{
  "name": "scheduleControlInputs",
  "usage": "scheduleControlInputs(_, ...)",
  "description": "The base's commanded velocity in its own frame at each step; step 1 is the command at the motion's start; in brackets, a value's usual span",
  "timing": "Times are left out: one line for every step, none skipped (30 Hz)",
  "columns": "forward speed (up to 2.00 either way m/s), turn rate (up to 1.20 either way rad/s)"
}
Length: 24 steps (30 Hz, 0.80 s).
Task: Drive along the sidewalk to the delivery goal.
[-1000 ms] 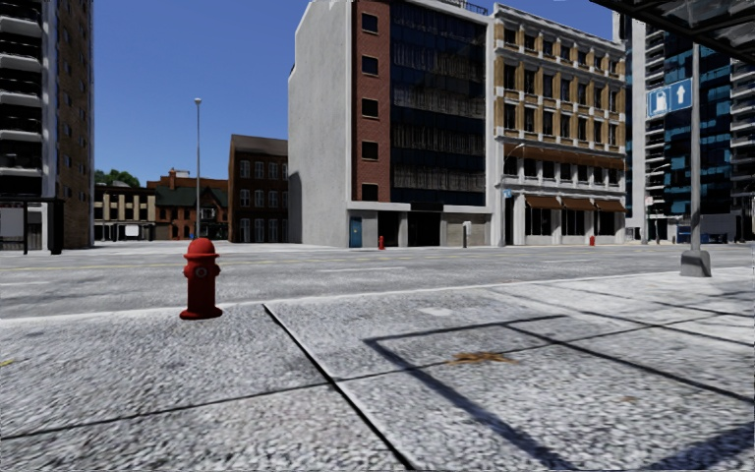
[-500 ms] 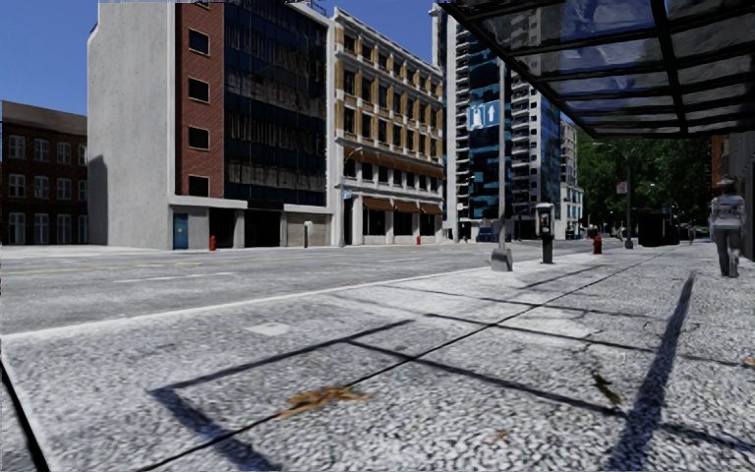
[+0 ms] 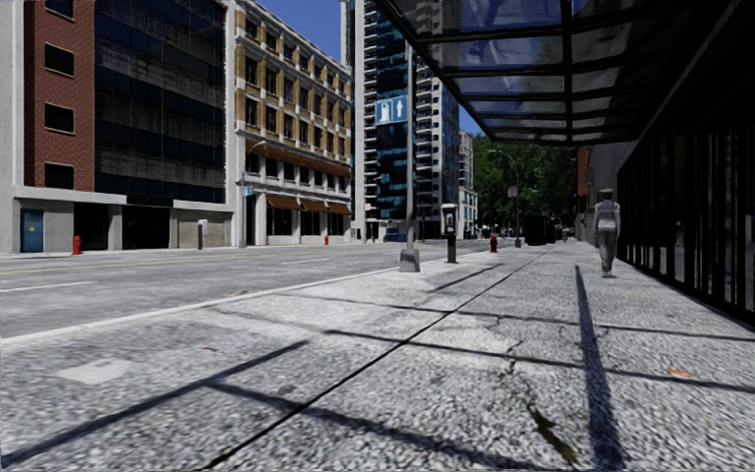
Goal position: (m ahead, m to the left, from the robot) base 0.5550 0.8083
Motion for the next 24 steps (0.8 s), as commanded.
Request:
scheduleControlInputs(1.37,0.0)
scheduleControlInputs(1.37,0.0)
scheduleControlInputs(1.37,0.0)
scheduleControlInputs(1.37,0.0)
scheduleControlInputs(1.37,0.0)
scheduleControlInputs(1.37,0.0)
scheduleControlInputs(1.37,0.0)
scheduleControlInputs(1.37,0.0)
scheduleControlInputs(1.37,0.0)
scheduleControlInputs(1.37,0.0)
scheduleControlInputs(1.37,0.0)
scheduleControlInputs(1.37,0.0)
scheduleControlInputs(1.37,0.0)
scheduleControlInputs(1.37,0.0)
scheduleControlInputs(1.36,0.0)
scheduleControlInputs(1.35,0.0)
scheduleControlInputs(1.35,0.0)
scheduleControlInputs(1.2,0.0)
scheduleControlInputs(0.81,0.0)
scheduleControlInputs(0.05,0.0)
scheduleControlInputs(0.05,0.0)
scheduleControlInputs(0.0,0.0)
scheduleControlInputs(0.0,0.0)
scheduleControlInputs(0.0,0.0)
